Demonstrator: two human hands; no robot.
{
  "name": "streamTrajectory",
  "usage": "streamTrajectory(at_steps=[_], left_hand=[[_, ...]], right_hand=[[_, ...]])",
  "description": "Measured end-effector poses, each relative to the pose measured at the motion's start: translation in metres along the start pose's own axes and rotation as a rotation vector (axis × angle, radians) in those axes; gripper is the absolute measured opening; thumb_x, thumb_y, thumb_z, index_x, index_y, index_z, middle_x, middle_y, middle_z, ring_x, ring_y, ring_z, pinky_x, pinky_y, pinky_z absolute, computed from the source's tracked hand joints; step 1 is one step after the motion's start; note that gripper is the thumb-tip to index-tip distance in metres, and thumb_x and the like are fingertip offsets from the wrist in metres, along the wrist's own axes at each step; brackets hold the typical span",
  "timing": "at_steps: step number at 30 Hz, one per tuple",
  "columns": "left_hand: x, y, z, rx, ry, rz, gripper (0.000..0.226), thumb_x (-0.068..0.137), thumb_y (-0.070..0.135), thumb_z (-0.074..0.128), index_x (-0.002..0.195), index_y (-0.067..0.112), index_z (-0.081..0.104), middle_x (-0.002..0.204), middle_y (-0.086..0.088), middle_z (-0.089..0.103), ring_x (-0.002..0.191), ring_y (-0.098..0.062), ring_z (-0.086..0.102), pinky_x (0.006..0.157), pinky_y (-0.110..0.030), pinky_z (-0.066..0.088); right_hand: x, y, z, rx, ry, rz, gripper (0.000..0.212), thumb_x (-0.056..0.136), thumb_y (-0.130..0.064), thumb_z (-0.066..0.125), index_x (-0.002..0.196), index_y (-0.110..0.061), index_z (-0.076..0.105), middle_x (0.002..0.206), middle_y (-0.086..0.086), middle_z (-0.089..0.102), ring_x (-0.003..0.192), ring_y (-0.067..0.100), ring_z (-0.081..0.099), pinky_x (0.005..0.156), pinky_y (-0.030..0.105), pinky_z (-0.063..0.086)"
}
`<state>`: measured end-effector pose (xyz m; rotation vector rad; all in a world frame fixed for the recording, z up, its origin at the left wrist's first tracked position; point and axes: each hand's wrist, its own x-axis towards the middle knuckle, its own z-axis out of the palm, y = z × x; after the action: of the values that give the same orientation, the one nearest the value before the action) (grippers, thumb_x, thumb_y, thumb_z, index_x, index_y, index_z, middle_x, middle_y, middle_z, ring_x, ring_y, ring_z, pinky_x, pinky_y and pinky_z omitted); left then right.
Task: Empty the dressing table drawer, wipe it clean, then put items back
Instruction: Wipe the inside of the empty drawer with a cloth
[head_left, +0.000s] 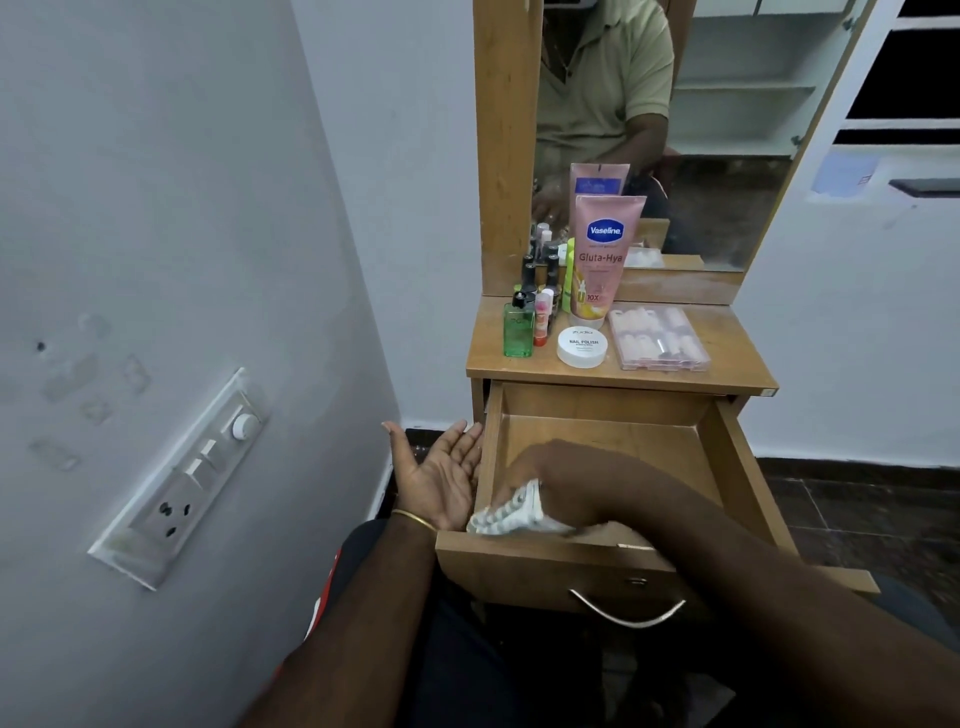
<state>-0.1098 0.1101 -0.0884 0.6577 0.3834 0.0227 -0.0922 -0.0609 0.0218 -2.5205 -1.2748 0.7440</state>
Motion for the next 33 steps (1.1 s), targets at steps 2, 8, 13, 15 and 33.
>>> streamTrajectory(at_steps=[2, 8, 13, 15, 33], left_hand=[[-0.003, 0.007, 0.003, 0.007, -0.003, -0.029, 0.12, 0.067, 0.095, 0.029, 0.143, 0.004, 0.04, 0.143, -0.021, 0.05, 0.133, -0.035, 0.047, 0.118, -0.051, 0.025], [-0.01, 0.03, 0.032, 0.177, 0.035, -0.119, 0.118, 0.073, 0.092, 0.022, 0.15, 0.002, 0.03, 0.152, -0.023, 0.037, 0.139, -0.038, 0.038, 0.115, -0.053, 0.029], [-0.003, 0.03, 0.055, 0.266, 0.201, -0.044, 0.109, 0.082, 0.085, 0.017, 0.15, 0.001, 0.028, 0.154, -0.019, 0.035, 0.143, -0.03, 0.033, 0.117, -0.041, 0.023], [0.0, 0.022, 0.065, 0.236, 0.275, 0.003, 0.106, 0.084, 0.083, 0.021, 0.149, 0.0, 0.031, 0.154, -0.019, 0.035, 0.143, -0.031, 0.032, 0.118, -0.04, 0.024], [0.003, -0.055, 0.117, 0.98, 0.153, 0.587, 0.077, 0.086, 0.069, 0.027, 0.132, 0.012, 0.051, 0.135, -0.004, 0.053, 0.124, -0.019, 0.048, 0.104, -0.038, 0.038]], right_hand=[[-0.005, -0.003, -0.005, 0.094, 0.17, -0.104, 0.031, 0.089, -0.009, 0.06, 0.115, -0.019, 0.073, 0.115, 0.001, 0.068, 0.103, 0.019, 0.06, 0.091, 0.035, 0.048], [-0.009, -0.02, 0.02, -0.02, 0.285, -0.367, 0.03, 0.079, -0.017, 0.059, 0.098, -0.031, 0.076, 0.106, -0.01, 0.065, 0.101, 0.008, 0.053, 0.081, 0.029, 0.037], [-0.042, 0.022, 0.017, 0.024, 0.228, -0.239, 0.031, 0.081, -0.014, 0.07, 0.102, -0.036, 0.076, 0.113, -0.016, 0.062, 0.109, 0.011, 0.051, 0.092, 0.036, 0.044], [-0.064, 0.049, 0.018, -0.001, 0.248, -0.197, 0.036, 0.077, -0.012, 0.075, 0.1, -0.041, 0.074, 0.116, -0.02, 0.061, 0.112, 0.011, 0.052, 0.095, 0.039, 0.045], [-0.214, 0.197, 0.001, 0.096, 0.41, 0.112, 0.035, 0.083, -0.003, 0.068, 0.087, -0.037, 0.072, 0.103, -0.014, 0.069, 0.096, 0.003, 0.065, 0.083, 0.031, 0.055]])
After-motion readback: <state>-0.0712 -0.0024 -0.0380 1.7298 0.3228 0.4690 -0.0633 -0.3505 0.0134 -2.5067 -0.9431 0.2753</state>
